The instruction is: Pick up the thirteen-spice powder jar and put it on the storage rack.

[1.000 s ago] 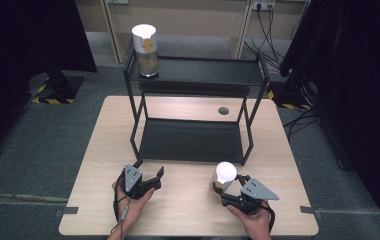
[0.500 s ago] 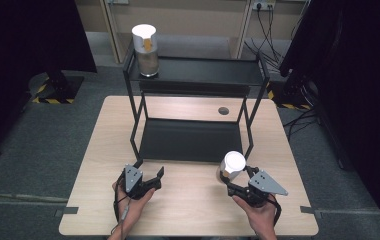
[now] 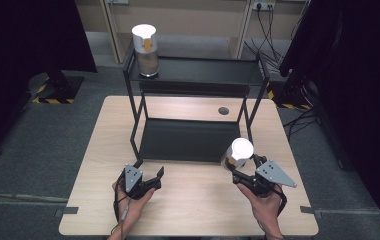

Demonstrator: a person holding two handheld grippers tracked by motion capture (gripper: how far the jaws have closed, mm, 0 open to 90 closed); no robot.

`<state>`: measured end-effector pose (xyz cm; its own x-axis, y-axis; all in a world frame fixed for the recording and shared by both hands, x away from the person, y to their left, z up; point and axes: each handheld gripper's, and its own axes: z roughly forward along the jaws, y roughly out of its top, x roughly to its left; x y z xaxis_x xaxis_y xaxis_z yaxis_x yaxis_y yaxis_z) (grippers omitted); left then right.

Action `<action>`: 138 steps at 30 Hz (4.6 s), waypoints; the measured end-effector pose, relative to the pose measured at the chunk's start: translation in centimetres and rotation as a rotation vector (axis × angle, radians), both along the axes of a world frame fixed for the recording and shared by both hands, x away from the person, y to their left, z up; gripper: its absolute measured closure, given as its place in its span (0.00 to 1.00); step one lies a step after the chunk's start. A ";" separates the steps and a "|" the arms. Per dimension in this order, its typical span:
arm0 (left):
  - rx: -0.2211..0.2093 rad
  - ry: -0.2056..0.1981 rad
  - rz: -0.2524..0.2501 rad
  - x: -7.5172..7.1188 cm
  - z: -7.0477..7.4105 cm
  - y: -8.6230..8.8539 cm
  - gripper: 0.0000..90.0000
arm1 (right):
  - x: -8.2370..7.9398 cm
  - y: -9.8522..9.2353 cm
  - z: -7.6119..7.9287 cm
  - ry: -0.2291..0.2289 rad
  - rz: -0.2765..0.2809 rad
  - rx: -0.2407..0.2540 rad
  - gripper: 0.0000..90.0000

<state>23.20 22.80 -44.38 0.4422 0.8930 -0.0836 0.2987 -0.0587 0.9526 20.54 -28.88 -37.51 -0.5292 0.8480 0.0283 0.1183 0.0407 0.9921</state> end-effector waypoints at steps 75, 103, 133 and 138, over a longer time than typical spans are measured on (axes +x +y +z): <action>0.004 -0.005 -0.003 -0.2 0.0 -0.2 0.16 | 5.6 1.2 8.3 -0.140 -0.127 0.053 0.34; 0.003 0.000 -0.005 -0.1 0.0 -0.2 0.16 | 8.1 2.2 11.8 -0.158 -0.153 0.049 0.34; 0.003 0.002 -0.005 -0.1 0.1 -0.2 0.16 | 11.3 3.6 15.8 -0.134 -0.192 0.040 0.34; 0.000 0.002 -0.006 0.0 0.0 -0.1 0.16 | 12.3 4.1 16.4 -0.119 -0.211 0.034 0.34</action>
<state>23.16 22.66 -44.34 0.4472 0.8905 -0.0841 0.3003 -0.0609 0.9519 32.87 -24.74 -21.13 -0.3414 0.9399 0.0065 0.0025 -0.0061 1.0000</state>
